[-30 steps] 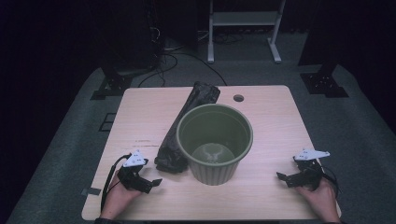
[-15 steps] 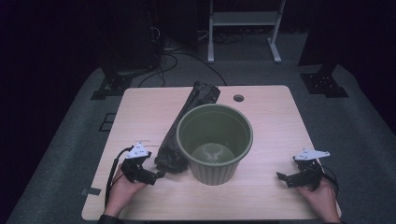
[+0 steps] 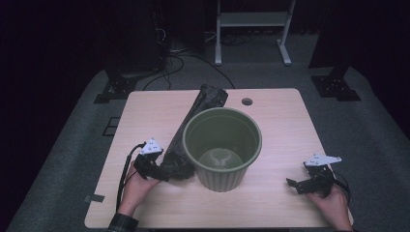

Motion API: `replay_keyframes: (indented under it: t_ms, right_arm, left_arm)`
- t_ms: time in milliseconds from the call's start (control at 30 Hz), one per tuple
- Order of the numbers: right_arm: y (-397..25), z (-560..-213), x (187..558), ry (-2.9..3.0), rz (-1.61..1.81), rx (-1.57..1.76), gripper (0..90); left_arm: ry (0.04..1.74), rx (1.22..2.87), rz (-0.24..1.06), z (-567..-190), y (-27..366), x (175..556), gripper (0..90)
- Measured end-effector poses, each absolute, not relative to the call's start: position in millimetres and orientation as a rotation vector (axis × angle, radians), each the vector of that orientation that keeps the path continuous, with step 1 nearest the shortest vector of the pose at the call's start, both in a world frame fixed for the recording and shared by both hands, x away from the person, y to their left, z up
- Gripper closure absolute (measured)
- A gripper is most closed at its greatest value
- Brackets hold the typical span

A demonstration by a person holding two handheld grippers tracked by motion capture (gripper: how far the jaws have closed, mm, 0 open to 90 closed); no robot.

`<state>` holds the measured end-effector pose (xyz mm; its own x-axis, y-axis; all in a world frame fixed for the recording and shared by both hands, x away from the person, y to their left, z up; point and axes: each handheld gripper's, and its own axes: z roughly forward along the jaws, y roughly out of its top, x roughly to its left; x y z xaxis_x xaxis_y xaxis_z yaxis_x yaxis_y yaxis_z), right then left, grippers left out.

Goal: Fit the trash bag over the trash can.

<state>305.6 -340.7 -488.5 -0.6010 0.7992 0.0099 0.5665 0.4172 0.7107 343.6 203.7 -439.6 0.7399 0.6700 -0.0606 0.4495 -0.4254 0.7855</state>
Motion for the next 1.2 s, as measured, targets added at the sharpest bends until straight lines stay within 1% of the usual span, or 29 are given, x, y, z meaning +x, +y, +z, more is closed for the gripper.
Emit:
replay_keyframes:
  t_ms: [367, 567, 633, 900, 1033, 1100, 1200]
  right_arm:
    - [-340.7, -488.5, 305.6, 2.347, 0.986, 1.178, 0.0]
    - [-340.7, -488.5, 305.6, 2.346, 0.986, 1.178, 0.0]
    - [-340.7, -488.5, 305.7, 2.346, 0.986, 1.178, 0.0]
    - [-340.7, -488.4, 305.8, 2.347, 0.986, 1.177, 0.0]
    - [-340.8, -488.5, 305.8, 2.347, 0.986, 1.177, 0.0]
    - [-340.8, -488.5, 305.8, 2.347, 0.986, 1.177, 0.0]
    - [-340.8, -488.5, 305.8, 2.347, 0.986, 1.177, 0.0]
  left_arm:
    - [0.865, 2.099, 0.331, -444.2, 189.4, 364.6, 0.0]
    - [0.879, 2.114, 0.326, -455.6, 179.3, 376.7, 0.0]
    - [0.875, 2.116, 0.322, -459.1, 177.6, 379.3, 1.6]
    - [0.902, 2.163, 0.324, -472.5, 174.0, 387.7, 2.7]
    - [0.907, 2.201, 0.332, -476.4, 171.7, 388.4, 4.8]
    - [0.897, 2.217, 0.348, -476.8, 171.5, 387.8, 7.9]
    - [0.885, 2.227, 0.381, -475.7, 172.5, 386.3, 16.2]
